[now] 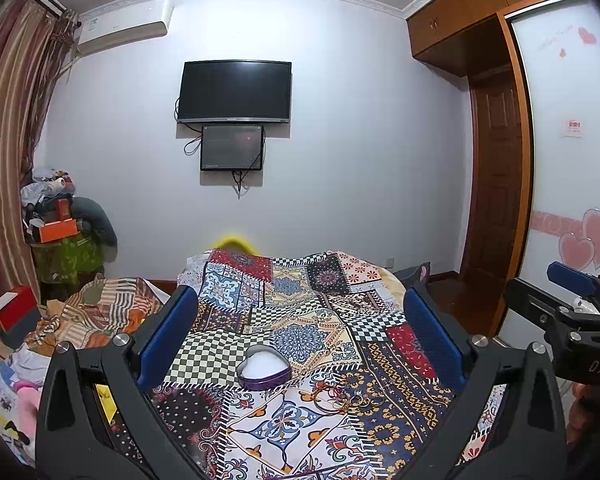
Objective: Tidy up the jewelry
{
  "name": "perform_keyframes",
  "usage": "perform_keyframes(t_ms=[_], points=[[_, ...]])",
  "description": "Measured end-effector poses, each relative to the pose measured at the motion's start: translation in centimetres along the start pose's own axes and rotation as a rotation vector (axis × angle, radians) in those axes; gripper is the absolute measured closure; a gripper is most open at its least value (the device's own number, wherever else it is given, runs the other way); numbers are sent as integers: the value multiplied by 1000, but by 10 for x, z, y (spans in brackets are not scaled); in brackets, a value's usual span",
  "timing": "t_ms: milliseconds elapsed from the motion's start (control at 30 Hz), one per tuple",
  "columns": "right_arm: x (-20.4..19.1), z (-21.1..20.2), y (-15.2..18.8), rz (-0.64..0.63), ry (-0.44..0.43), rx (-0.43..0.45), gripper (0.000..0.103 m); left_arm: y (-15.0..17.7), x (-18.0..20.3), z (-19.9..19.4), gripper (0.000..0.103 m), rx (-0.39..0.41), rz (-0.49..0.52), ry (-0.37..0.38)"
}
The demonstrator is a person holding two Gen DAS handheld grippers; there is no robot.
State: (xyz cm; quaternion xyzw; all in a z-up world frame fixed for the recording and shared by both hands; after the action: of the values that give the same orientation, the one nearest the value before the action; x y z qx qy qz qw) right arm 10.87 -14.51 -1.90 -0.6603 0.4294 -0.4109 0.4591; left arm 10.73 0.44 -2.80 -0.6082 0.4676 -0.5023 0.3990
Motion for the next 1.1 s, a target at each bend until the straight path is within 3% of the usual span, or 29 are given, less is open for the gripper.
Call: perform_keyframes(t_ms=[1100], points=[[-4, 5, 1, -1, -18, -18, 4, 9, -3, 9, 0, -14, -18, 0]])
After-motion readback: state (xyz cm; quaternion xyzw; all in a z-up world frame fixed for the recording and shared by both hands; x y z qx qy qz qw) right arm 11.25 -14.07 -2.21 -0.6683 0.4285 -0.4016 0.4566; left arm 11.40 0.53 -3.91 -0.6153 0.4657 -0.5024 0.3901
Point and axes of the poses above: each gripper's, at about its wrist camera, not at the fingertips, and z roughly the way its jaws point, x to its right, y to its underside, the point moved 10 cm from there along z, roughly the way its jaws point, and after that the axes turned 12 degrees about -z, right-handed, at the moved point
